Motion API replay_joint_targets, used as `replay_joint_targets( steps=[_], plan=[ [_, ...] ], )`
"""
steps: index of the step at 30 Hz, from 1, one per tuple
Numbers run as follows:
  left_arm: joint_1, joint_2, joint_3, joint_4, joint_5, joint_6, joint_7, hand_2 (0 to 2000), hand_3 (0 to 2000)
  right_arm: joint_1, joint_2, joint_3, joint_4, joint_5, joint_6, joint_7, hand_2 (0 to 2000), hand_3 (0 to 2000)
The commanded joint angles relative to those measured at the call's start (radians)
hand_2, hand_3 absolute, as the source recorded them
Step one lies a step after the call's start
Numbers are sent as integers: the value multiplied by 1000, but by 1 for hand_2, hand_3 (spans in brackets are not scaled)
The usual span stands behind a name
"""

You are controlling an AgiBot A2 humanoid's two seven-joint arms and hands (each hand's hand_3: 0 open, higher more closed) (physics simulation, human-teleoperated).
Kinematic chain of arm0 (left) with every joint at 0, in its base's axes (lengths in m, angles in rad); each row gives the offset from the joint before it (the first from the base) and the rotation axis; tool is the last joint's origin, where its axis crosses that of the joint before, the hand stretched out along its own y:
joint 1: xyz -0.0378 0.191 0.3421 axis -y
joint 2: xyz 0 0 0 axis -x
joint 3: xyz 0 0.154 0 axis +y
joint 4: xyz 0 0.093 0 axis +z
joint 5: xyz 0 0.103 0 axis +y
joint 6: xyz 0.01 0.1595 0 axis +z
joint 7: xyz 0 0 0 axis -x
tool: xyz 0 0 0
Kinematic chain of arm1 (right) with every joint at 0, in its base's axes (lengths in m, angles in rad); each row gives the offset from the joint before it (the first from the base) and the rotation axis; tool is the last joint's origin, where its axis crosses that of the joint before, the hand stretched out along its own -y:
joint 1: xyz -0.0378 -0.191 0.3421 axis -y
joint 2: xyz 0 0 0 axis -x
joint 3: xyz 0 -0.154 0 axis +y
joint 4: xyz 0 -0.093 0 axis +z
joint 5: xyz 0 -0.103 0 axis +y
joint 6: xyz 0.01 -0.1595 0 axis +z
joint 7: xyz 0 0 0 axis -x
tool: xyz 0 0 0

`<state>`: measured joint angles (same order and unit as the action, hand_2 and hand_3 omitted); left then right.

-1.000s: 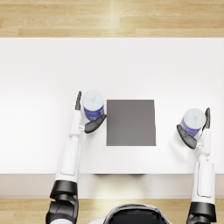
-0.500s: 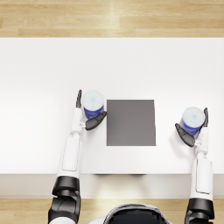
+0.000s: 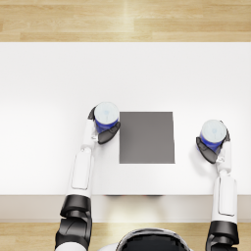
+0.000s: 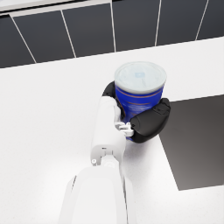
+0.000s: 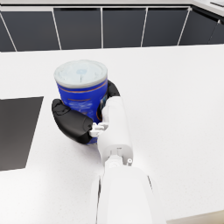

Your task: Pick up the blue can on the left and place it in the middle, then pick up the blue can on the right and place it on top of the can in the middle

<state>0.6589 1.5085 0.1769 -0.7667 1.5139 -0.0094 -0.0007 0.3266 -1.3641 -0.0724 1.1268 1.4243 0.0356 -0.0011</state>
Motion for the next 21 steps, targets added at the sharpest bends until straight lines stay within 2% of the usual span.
replay_joint_targets(
  steps=[1,2,10,20,21],
  plan=[
    [22,5,-6,-7,0,1,-1,2000,1520,8,-2,-17,60,0,22,0,2000,1307],
    [17,4,-2,-25,1,6,0,2000,1520,5,-4,-28,85,0,23,1,2000,1520],
    [-37,1,64,-289,0,-14,-2,2000,1520,-1,-13,21,420,0,30,8,2000,1520],
    [-80,5,188,-396,0,-29,-3,2000,1520,44,-30,87,527,0,54,9,2000,1520],
    [-81,8,203,-392,-43,-30,-3,2000,1520,48,-33,92,531,0,58,10,2000,1520]
  ],
)
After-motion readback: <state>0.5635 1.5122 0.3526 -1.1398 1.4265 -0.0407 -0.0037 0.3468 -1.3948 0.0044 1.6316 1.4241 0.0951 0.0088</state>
